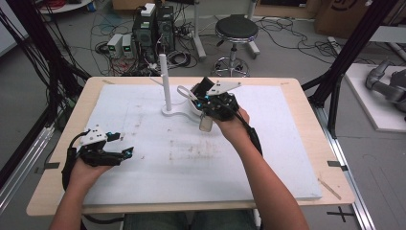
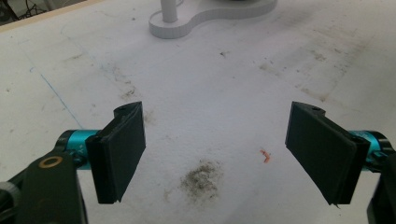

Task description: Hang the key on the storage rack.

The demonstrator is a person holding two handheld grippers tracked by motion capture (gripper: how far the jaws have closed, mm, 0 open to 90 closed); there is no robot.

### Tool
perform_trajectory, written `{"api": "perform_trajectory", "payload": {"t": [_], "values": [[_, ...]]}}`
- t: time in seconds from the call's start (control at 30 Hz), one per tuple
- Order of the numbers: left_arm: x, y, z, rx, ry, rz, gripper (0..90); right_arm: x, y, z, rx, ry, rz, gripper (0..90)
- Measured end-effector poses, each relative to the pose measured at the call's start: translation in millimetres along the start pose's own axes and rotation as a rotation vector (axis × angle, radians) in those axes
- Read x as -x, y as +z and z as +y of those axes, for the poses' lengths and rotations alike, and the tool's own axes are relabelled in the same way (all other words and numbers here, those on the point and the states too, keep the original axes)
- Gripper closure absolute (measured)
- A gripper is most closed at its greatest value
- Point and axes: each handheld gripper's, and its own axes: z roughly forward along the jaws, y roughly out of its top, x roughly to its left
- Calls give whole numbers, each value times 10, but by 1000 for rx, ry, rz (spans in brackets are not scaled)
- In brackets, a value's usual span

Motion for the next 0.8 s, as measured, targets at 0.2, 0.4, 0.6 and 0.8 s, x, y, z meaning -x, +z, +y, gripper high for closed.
{"api": "perform_trajectory", "payload": {"t": [0.2,0.4,0.6,0.8], "values": [[5,17,3,-3,4,-6,201,19,72,189,17,-18,-19,825],[-10,8,-5,-3,0,-4,201,7,138,355,36,-32,-28,825],[-3,14,-8,-1,-4,-6,201,-12,219,496,45,-48,-44,825],[-14,10,-16,1,-8,-6,201,-34,327,618,33,-72,-42,825]]}}
